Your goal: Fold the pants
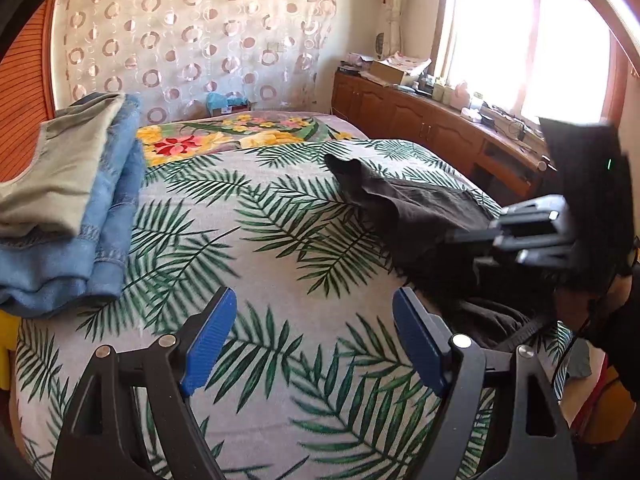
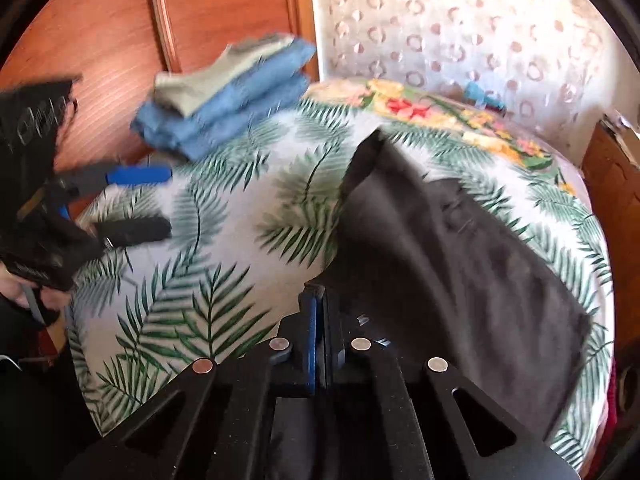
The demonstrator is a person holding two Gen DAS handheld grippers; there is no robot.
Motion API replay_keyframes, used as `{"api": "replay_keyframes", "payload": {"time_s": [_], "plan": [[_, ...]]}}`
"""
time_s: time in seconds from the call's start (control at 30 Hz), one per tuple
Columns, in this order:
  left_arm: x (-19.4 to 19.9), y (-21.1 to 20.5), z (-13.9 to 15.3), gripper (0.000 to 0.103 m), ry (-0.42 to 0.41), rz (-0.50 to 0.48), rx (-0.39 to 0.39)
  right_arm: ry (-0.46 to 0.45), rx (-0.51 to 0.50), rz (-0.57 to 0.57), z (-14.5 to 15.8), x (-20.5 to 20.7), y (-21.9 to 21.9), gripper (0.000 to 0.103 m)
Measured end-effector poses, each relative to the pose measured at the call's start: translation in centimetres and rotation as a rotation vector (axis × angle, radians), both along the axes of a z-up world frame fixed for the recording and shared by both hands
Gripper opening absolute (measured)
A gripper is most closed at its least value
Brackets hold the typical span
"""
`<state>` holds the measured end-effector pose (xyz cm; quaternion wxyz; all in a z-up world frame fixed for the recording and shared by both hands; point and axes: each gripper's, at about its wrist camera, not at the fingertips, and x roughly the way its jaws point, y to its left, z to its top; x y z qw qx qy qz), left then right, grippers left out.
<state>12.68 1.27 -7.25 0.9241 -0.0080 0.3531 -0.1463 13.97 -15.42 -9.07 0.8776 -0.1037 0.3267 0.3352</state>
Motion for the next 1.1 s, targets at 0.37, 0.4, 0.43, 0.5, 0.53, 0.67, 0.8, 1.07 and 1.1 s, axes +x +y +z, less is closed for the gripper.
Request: {"api": "replay_keyframes", "payload": {"time_s": [0.37, 0.4, 0.43, 0.5, 0.53, 0.67, 0.8, 1.07, 1.1], "plan": [[4.8, -5.1, 0.1, 0.081, 0.019, -0.102, 0.039, -0.073, 0.073, -0.155, 1.5, 2.2, -6.6, 0.002], [5.2, -5.6, 0.1, 0.081, 0.021, -0.110, 0.042, -0.079, 0.072, -0.171, 1.4, 2.4, -7.3, 0.002], [5.6, -6.0, 0.1, 0.081, 0.025, -0.117, 0.046, -0.087, 0.073, -0.185, 1.5, 2.6, -8.0, 0.002], [6.3, -6.8, -0.1, 0.081, 0.033, -0.126, 0.051, -0.093, 0.080, -0.210, 1.4, 2.7, -9.5, 0.002], [6.8, -7.2, -0.1, 0.081, 0.039, -0.131, 0.051, -0.095, 0.081, -0.221, 1.3, 3.0, -9.8, 0.002], [8.0, -8.6, -0.3, 0.081, 0.048, -0.148, 0.065, -0.108, 0.063, -0.268, 1.6, 3.7, -11.9, 0.002], [9.0, -9.2, -0.4, 0.081, 0.058, -0.155, 0.071, -0.114, 0.039, -0.310, 1.3, 4.9, -12.8, 0.002], [10.2, -9.8, -1.1, 0.081, 0.085, -0.160, 0.083, -0.084, 0.021, -0.368, 1.0, 6.7, -13.4, 0.002], [10.3, -9.8, -1.3, 0.081, 0.090, -0.160, 0.084, -0.078, 0.021, -0.369, 0.9, 6.9, -13.4, 0.002]]}}
